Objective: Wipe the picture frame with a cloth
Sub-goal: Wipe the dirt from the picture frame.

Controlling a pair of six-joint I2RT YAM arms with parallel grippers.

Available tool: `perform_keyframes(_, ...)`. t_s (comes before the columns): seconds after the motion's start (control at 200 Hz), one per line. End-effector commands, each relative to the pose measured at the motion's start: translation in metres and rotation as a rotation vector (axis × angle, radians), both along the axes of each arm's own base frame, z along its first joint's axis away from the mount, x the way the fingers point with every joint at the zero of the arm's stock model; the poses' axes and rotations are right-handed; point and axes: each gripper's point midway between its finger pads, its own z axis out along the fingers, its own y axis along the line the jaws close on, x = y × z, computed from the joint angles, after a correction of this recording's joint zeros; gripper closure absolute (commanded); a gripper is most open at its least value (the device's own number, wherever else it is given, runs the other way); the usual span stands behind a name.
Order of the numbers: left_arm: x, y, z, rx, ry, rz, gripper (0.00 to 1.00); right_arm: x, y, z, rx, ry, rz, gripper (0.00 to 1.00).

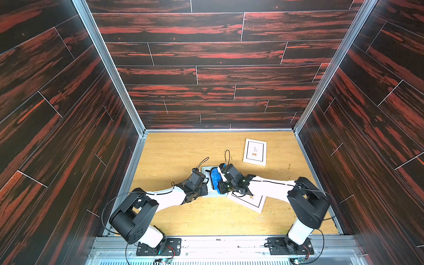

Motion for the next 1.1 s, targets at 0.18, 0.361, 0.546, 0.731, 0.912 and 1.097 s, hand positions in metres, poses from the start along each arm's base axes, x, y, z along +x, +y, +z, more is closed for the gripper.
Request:
perform_keyframes(0.18,-0.027,0.027,-0.018,0.128,0.085,-0.001,0.78,0.061,-0.008,-0.012,-0.151,-0.029,-0.13,1.0)
perform_keyframes(0.361,-0.023,0.026,-0.016,0.13,0.078,0.001,0.76,0.008,-0.013,-0.02,-0.166,0.03,-0.037,1.0)
perform_keyframes(0.546,-0.022,0.021,-0.018,0.12,0.083,-0.016,0.75,-0.031,-0.022,-0.023,-0.164,0.068,-0.036,1.0)
perform_keyframes(0.731,-0.024,0.018,-0.018,0.11,0.085,-0.043,0.75,0.047,-0.023,-0.012,-0.172,-0.028,-0.145,1.0)
perform_keyframes(0.912,-0.025,0.016,-0.015,0.079,0.073,-0.037,0.76,0.042,-0.014,-0.009,-0.174,-0.004,-0.103,1.0)
perform_keyframes(1.097,-0.023,0.013,-0.014,0.061,0.065,-0.028,0.74,-0.022,-0.028,-0.025,-0.164,0.116,-0.07,1.0)
